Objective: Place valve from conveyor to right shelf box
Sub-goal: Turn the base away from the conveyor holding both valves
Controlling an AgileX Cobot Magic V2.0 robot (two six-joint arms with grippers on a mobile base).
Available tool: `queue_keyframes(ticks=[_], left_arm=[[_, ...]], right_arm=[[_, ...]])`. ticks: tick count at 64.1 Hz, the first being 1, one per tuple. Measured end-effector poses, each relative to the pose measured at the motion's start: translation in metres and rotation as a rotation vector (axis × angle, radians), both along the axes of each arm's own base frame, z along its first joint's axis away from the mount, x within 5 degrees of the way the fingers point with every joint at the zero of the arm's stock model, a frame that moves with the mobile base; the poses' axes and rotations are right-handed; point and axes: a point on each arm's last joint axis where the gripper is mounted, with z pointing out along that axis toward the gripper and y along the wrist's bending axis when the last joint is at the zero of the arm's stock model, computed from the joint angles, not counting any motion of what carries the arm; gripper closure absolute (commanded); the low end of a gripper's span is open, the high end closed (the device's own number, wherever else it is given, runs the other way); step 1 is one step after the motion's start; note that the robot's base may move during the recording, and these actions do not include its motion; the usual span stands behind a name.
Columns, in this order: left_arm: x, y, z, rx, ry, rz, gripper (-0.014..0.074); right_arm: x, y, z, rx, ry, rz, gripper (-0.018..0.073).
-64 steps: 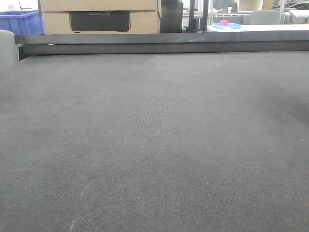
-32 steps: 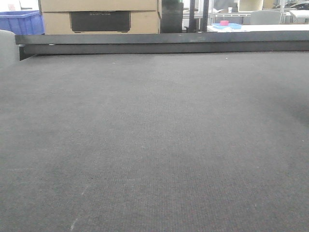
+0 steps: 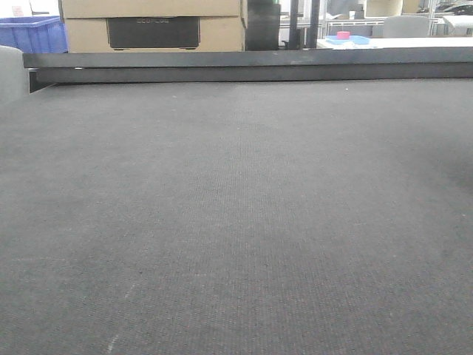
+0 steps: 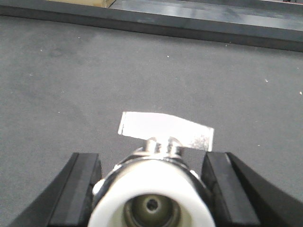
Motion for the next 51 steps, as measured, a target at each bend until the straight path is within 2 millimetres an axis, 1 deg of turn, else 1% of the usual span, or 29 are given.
queue_keyframes(ticks=[51], left_arm=[[0.0,0.0,0.0,0.0,0.0,0.0,0.0707]], right_arm=[[0.0002,0.0,0.0003,0.001,-0.004,-0.001,0.0713]])
